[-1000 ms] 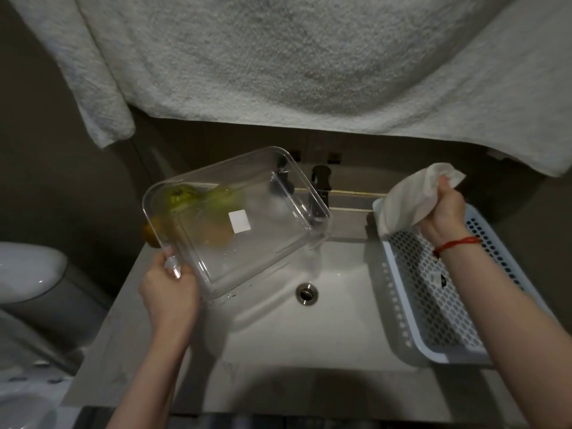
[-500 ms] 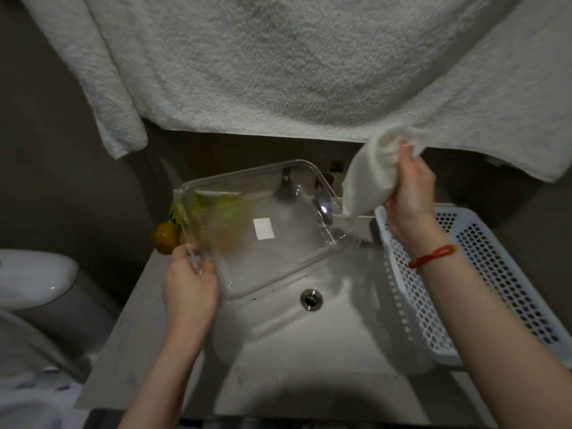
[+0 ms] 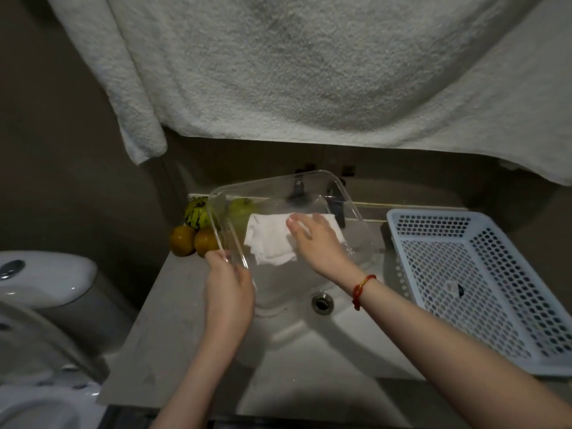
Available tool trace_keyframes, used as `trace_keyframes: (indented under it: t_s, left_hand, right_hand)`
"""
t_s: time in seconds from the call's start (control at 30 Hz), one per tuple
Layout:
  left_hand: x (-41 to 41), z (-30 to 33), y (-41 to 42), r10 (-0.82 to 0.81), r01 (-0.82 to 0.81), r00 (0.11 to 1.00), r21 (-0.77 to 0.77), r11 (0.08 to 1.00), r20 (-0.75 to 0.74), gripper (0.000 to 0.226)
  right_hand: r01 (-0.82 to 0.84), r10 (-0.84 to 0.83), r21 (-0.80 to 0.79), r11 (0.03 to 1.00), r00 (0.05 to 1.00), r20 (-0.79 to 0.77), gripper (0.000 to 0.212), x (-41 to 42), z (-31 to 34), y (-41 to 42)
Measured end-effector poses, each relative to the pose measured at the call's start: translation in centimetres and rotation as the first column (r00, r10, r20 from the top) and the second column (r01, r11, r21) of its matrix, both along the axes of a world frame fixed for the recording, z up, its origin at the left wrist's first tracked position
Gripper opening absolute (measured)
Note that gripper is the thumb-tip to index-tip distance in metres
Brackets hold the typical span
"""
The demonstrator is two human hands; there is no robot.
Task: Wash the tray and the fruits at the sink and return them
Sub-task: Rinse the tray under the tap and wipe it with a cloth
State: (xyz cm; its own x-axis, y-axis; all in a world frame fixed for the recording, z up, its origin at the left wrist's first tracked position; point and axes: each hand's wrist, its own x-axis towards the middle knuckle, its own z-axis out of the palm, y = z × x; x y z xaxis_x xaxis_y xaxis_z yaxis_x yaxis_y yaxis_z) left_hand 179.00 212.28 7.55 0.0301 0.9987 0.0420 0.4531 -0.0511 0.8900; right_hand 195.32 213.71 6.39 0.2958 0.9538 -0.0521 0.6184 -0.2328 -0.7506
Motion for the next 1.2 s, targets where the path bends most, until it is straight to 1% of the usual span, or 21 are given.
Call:
trace_keyframes:
  t_s: [0.03, 0.07, 0.13, 0.17, 0.23, 0.3, 0.33, 0.4, 0.47, 0.53, 0.6, 0.67, 0.7, 0.77, 0.87, 0.93, 1.0, 1.07, 1.1, 1.17, 1.2]
  left_hand:
    - [0.1, 0.0, -0.3, -0.011, 0.011, 1.000, 0.005, 1.000, 0.005, 0.019]
    - [0.2, 0.0, -0.5, -0.025, 0.025, 1.000, 0.011, 1.000, 0.011, 0.020]
    - [0.5, 0.0, -0.8, -0.059, 0.059, 0.998, 0.044, 0.997, 0.011, 0.022]
    - [0.5, -0.1, -0.8, -0.078, 0.077, 0.997, 0.070, 0.995, 0.002, 0.025]
    - [0.3, -0.4, -0.8, -0.121, 0.123, 0.992, 0.111, 0.986, -0.025, 0.034]
    - [-0.1, -0.6, -0.6, -0.146, 0.151, 0.988, 0.140, 0.979, -0.048, 0.045]
    - [-0.4, -0.6, -0.4, -0.149, 0.157, 0.987, 0.160, 0.974, -0.063, 0.048]
    - [-0.8, -0.4, 0.1, -0.160, 0.173, 0.984, 0.193, 0.966, -0.079, 0.052]
    - [-1.3, -0.3, 0.8, -0.162, 0.168, 0.986, 0.197, 0.966, -0.047, 0.051]
    - [-1.7, -0.6, 1.2, -0.151, 0.150, 0.989, 0.166, 0.975, -0.010, 0.049]
    - [-2.1, -1.0, 1.3, -0.144, 0.142, 0.990, 0.126, 0.982, 0.001, 0.047]
    - [-2.5, -1.4, 1.0, -0.162, 0.160, 0.987, 0.125, 0.979, 0.003, 0.045]
    - [-2.6, -1.6, 0.9, -0.182, 0.180, 0.983, 0.130, 0.975, 0.008, 0.044]
    - [-2.8, -1.9, 0.8, -0.206, 0.201, 0.978, 0.151, 0.968, 0.019, 0.043]
    - [-3.1, -2.1, 0.7, -0.160, 0.151, 0.987, 0.204, 0.967, 0.027, 0.044]
    - [-3.3, -2.0, 0.6, -0.123, 0.112, 0.991, 0.205, 0.972, 0.043, 0.042]
    - [-3.5, -1.7, 0.6, -0.098, 0.089, 0.994, 0.202, 0.975, 0.038, 0.040]
    - [-3.4, -1.4, 0.3, -0.098, 0.094, 0.995, 0.253, 0.963, 0.006, 0.042]
    - [-3.3, -1.2, 0.2, -0.097, 0.101, 0.995, 0.298, 0.949, -0.025, 0.043]
    - [-3.0, -0.7, -0.1, -0.071, 0.112, 0.991, 0.400, 0.910, -0.115, 0.043]
    - [-2.8, -0.4, -0.1, -0.047, 0.119, 0.985, 0.456, 0.882, -0.166, 0.043]
  right_hand:
    - [0.084, -0.083, -0.022, 0.996, 0.996, 0.021, 0.065, -0.4, 0.1, 0.2]
    - [0.129, -0.125, -0.088, 0.988, 0.991, 0.058, 0.076, -1.1, 0.0, 0.5]
    - [0.174, -0.157, -0.197, 0.965, 0.983, 0.099, 0.094, -2.5, -0.3, 1.0]
    - [0.197, -0.181, -0.205, 0.959, 0.979, 0.091, 0.098, -3.1, -0.4, 1.4]
    - [0.235, -0.229, -0.179, 0.955, 0.972, 0.053, 0.098, -3.9, -0.2, 2.2]
    - [0.212, -0.204, -0.160, 0.964, 0.977, 0.065, 0.086, -4.2, -0.1, 2.7]
    - [0.168, -0.154, -0.152, 0.974, 0.983, 0.094, 0.078, -4.3, -0.1, 2.8]
    - [0.018, 0.003, -0.122, 0.992, 0.985, 0.173, 0.067, -4.5, -0.4, 2.5]
    - [-0.192, 0.211, -0.096, 0.977, 0.939, 0.271, 0.065, -4.9, -0.7, 1.8]
    - [-0.432, 0.433, -0.091, 0.897, 0.823, 0.367, 0.065, -5.0, -0.7, 1.2]
    - [-0.609, 0.594, -0.122, 0.783, 0.677, 0.434, 0.064, -4.3, -0.3, 0.9]
    - [-0.686, 0.662, -0.165, 0.708, 0.566, 0.491, 0.064, -3.3, 0.2, 0.8]
    - [-0.695, 0.665, -0.176, 0.697, 0.535, 0.520, 0.064, -2.8, 0.4, 0.8]
    - [-0.665, 0.617, -0.163, 0.729, 0.534, 0.578, 0.063, -1.9, 0.7, 0.9]
    - [-0.552, 0.495, -0.094, 0.829, 0.644, 0.584, 0.059, -1.2, 1.1, 1.3]
    - [-0.409, 0.387, -0.085, 0.909, 0.747, 0.541, 0.062, -0.3, 1.0, 1.2]
    - [-0.205, 0.263, -0.167, 0.964, 0.803, 0.535, 0.066, 0.7, 0.6, 0.6]
    - [-0.029, 0.171, -0.269, 0.963, 0.835, 0.522, 0.066, 1.2, 0.2, -0.1]
    - [0.025, 0.144, -0.290, 0.957, 0.827, 0.544, 0.067, 1.1, -0.1, -0.4]
    - [0.071, 0.106, -0.278, 0.958, 0.812, 0.574, 0.071, 0.7, -0.7, -1.0]
    - [0.074, 0.085, -0.266, 0.961, 0.837, 0.540, 0.071, 0.5, -1.1, -1.3]
